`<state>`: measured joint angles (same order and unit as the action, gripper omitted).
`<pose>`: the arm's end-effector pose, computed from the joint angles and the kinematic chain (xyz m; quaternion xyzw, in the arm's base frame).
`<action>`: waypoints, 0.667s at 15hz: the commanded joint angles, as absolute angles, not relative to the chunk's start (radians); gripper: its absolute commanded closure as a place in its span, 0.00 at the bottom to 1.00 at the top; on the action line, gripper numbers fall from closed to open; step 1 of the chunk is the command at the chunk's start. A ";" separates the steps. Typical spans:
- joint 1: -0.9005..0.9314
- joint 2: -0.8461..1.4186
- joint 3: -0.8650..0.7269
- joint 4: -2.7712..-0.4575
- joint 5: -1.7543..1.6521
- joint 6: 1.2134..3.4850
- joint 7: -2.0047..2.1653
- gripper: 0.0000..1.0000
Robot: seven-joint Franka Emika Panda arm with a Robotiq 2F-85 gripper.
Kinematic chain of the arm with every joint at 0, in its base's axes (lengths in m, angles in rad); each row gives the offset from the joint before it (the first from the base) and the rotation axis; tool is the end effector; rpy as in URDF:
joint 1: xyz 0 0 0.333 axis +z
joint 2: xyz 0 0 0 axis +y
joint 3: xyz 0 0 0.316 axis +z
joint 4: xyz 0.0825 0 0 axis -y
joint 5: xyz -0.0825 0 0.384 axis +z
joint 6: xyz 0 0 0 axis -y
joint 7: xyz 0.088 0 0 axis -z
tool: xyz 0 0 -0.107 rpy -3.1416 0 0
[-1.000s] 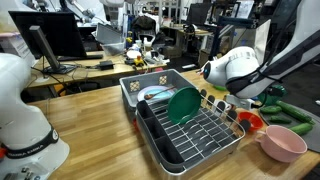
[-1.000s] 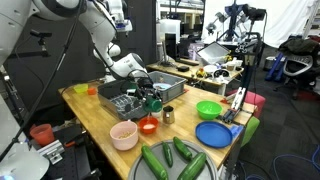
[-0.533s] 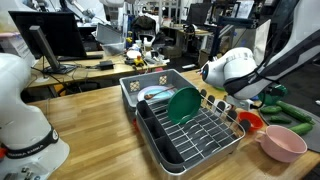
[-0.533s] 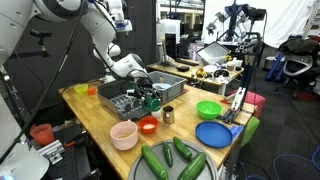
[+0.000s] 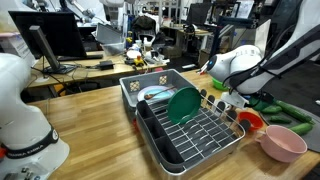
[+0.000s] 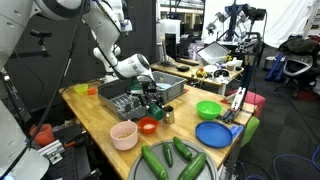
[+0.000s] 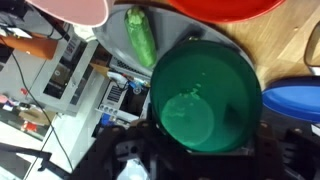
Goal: Pour the contents in the dark green cup into the orange bowl
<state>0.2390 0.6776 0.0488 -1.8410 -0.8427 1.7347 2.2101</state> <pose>0.5606 0.0947 0.1420 0.6640 -0.5728 0.2059 0.4342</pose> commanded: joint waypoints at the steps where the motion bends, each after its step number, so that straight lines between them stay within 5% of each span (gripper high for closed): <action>1: 0.172 0.603 0.066 -1.926 -0.779 1.919 2.191 0.55; 10: 0.091 0.399 0.004 -2.190 -0.657 2.456 2.179 0.55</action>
<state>0.1193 0.4862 0.0212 -2.0725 -0.6961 2.2810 2.2045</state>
